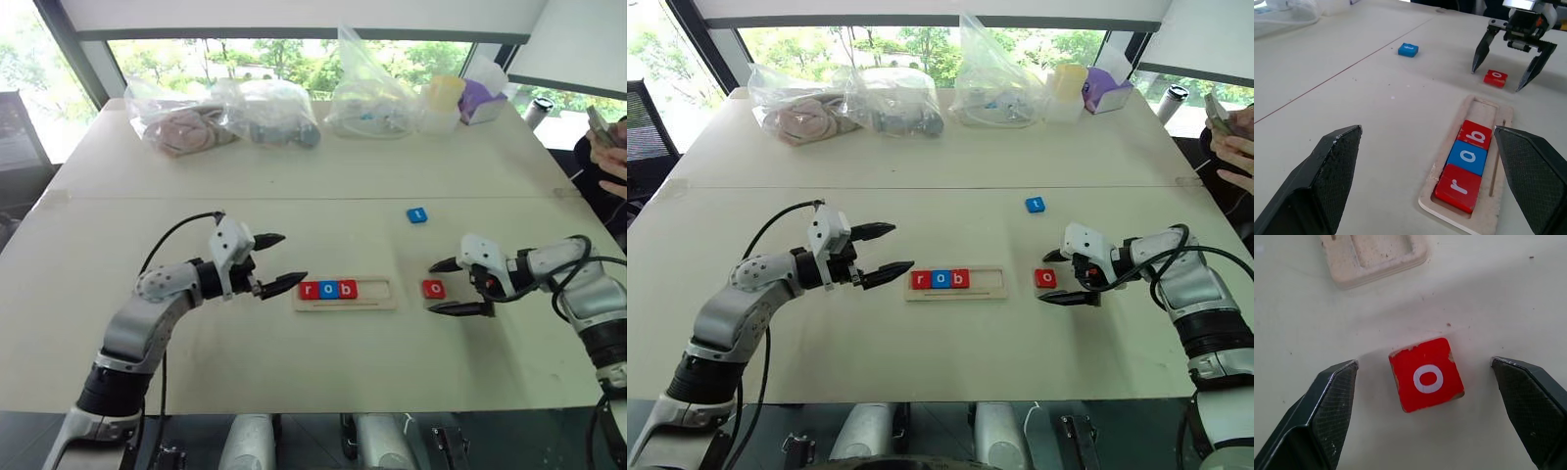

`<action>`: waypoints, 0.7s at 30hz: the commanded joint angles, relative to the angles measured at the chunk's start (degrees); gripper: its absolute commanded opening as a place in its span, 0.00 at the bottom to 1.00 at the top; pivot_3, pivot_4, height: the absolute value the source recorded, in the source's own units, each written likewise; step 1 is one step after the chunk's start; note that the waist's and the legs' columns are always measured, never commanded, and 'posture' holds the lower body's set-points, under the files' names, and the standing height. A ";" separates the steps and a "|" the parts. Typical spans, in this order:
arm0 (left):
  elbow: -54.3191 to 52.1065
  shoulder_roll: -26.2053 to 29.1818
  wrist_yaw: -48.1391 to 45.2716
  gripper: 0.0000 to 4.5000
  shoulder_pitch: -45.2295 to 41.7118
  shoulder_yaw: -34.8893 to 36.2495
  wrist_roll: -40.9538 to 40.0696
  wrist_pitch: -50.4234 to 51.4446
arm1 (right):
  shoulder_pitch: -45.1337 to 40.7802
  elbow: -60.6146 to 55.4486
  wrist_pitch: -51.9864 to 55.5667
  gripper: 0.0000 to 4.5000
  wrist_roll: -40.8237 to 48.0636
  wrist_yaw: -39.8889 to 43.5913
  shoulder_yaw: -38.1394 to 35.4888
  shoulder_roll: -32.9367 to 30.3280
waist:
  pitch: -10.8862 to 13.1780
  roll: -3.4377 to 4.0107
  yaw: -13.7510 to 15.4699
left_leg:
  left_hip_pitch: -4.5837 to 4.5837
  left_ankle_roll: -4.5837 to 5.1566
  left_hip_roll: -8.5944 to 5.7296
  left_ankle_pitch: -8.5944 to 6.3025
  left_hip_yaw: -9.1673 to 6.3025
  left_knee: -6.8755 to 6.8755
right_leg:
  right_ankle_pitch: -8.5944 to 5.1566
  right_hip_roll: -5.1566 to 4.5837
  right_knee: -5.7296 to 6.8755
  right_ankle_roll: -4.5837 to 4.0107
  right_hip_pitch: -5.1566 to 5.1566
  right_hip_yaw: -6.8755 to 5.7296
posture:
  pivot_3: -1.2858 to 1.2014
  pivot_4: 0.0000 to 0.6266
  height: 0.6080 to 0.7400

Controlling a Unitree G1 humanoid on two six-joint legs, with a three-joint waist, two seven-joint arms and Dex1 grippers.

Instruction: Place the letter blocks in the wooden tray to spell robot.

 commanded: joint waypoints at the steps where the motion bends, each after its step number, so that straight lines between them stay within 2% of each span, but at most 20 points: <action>1: -1.59 0.36 -0.14 1.00 0.03 1.12 0.06 -1.53 | -0.01 1.11 -2.27 0.99 -1.42 0.12 -0.24 -0.11 | 0.00 0.00 0.02 | 0.01 0.00 0.00 0.00 0.00 0.00 | 0.00 0.00 0.01 0.00 0.00 0.00 | 0.52 0.24 1.00; 3: -1.41 0.37 -0.16 1.00 0.03 1.09 0.07 -1.69 | 0.12 1.29 -2.68 0.99 -1.34 -0.07 -0.59 0.21 | 0.00 0.00 0.04 | 0.05 0.00 0.00 0.00 0.00 0.01 | 0.01 0.00 0.02 0.01 0.05 0.00 | 0.52 0.24 1.00; 6: -0.68 0.28 -0.33 1.00 -0.15 0.98 0.26 -2.22 | 0.57 0.49 -3.04 0.81 -1.03 -0.93 -0.96 0.83 | 0.00 0.00 0.01 | 0.09 0.00 0.00 0.00 0.00 0.03 | 0.01 0.00 0.02 0.01 0.09 0.00 | 0.52 0.24 1.00; 11: 0.05 0.23 -0.48 1.00 -0.33 0.75 0.42 -2.99 | 1.38 -1.55 -3.64 0.26 -0.58 -2.57 -1.84 1.76 | 0.00 0.00 0.01 | 0.18 0.00 0.00 0.00 0.00 0.03 | 0.01 0.00 0.05 0.01 0.16 0.00 | 0.52 0.24 1.00; 17: 0.35 0.04 -0.55 1.00 -0.07 0.60 0.65 -3.62 | 2.21 -12.28 2.61 0.26 2.37 -2.37 -2.52 2.21 | 0.00 0.01 -0.12 | 0.28 0.00 0.01 0.00 0.01 0.02 | 0.01 0.00 0.21 0.02 0.17 0.02 | 0.52 0.24 1.00; 21: 0.28 -0.20 -0.54 1.00 0.08 0.62 0.69 -3.79 | 1.17 -22.34 9.88 0.26 3.78 -3.04 -0.24 4.20 | 0.00 0.01 -0.04 | 0.32 -0.01 0.02 0.00 0.00 0.02 | 0.01 0.01 0.29 0.02 0.16 0.02 | 0.52 0.24 1.00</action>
